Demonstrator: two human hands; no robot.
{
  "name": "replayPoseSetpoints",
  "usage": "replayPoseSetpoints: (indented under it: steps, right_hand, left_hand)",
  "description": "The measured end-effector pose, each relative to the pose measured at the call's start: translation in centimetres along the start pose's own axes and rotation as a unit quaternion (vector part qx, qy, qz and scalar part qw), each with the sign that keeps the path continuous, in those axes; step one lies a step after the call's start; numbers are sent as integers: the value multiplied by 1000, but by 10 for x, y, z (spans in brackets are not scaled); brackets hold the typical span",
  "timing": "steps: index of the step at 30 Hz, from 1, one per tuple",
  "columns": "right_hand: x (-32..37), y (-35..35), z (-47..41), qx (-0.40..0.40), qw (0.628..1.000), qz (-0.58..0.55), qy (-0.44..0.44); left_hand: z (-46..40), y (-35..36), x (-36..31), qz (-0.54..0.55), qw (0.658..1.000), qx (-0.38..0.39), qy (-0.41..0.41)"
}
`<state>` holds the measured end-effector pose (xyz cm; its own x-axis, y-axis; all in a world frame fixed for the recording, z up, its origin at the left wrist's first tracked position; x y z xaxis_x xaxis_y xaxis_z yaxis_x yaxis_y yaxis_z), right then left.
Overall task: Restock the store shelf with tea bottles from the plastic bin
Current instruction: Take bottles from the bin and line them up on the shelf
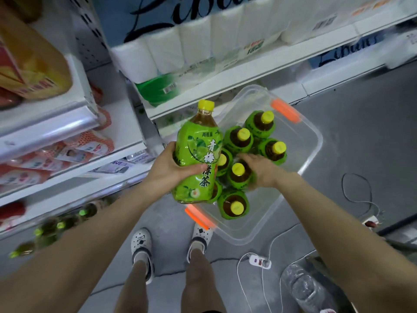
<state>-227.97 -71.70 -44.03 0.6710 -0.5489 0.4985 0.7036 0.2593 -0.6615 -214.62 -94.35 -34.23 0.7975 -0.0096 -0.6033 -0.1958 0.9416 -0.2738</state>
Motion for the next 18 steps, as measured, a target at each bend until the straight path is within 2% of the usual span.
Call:
replayPoseSetpoints:
  steps: [2, 3, 7, 9, 12, 15, 18]
  right_hand:
    - [-4, 4, 1, 48, 995, 91, 6]
    - [-7, 7, 2, 43, 994, 103, 9]
    - [-9, 11, 11, -13, 998, 50, 26]
    - [-3, 14, 21, -78, 996, -5, 45]
    - [19, 7, 43, -220, 969, -82, 71]
    - [53, -12, 67, -329, 934, -108, 88]
    - [101, -35, 88, -402, 906, -113, 65]
  left_hand:
    - [0, -1, 2, 9, 1000, 0, -3]
    - [1, -2, 3, 12, 1000, -1, -4]
    - [7, -6, 7, 25, 1000, 0, -7]
    - [13, -10, 9, 35, 999, 1, -7]
    - [29, -19, 11, 43, 999, 1, 3]
    - [48, -34, 12, 60, 998, -7, 21]
    - [76, -54, 13, 79, 995, -17, 53]
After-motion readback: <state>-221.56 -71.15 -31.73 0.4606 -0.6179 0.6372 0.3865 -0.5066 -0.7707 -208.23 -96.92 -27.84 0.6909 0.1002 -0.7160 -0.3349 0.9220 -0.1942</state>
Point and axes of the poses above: each hand's wrist, its own z-axis away from the middle knuckle, its own y-axis out of the palm, x = y × z, the point moved 3 cm from there along -z, towards the middle knuckle, and after that the axes turned 13 degrees about -y, right-handed, at the moved point
